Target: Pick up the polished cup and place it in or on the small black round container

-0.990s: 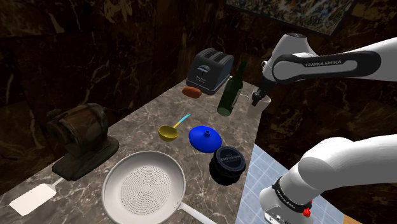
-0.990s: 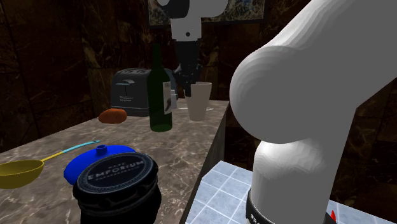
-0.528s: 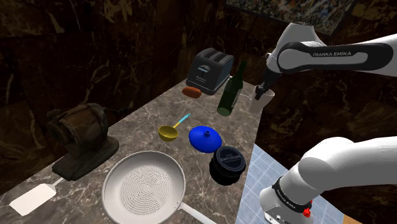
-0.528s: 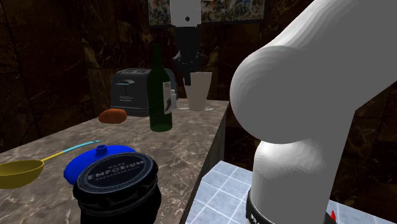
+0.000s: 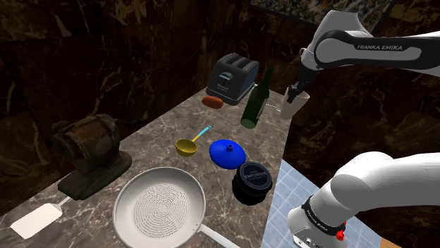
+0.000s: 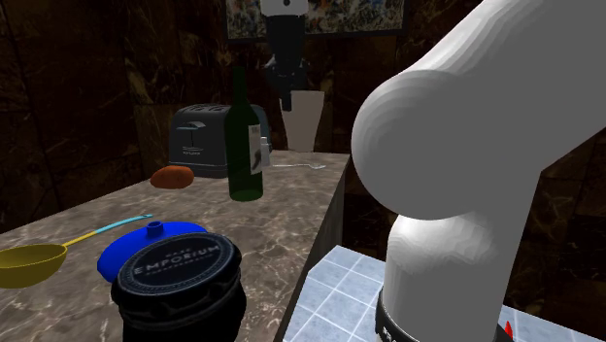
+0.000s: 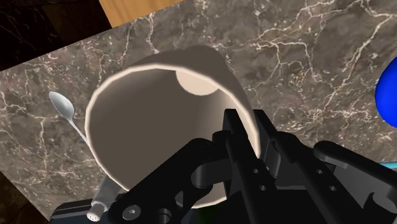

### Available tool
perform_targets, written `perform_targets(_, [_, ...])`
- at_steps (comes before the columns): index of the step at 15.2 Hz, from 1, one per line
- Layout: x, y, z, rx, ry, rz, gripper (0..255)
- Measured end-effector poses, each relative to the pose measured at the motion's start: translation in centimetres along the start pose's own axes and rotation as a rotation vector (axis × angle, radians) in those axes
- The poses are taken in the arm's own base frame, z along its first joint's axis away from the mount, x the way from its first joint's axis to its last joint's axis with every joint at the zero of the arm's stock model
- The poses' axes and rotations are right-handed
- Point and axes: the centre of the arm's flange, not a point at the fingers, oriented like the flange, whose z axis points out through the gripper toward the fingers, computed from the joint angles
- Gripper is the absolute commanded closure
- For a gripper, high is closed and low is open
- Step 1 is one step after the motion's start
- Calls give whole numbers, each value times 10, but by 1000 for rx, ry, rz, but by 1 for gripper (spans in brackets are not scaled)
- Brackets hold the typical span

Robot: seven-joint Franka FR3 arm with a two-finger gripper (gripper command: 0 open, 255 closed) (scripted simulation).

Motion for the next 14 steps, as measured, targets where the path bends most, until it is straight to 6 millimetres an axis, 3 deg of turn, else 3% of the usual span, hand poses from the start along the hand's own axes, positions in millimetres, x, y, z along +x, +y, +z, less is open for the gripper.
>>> perform_targets(6, [3, 4, -29, 0, 0, 0, 255])
perform_targets(14, [-24, -74, -57, 1, 1, -1, 255])
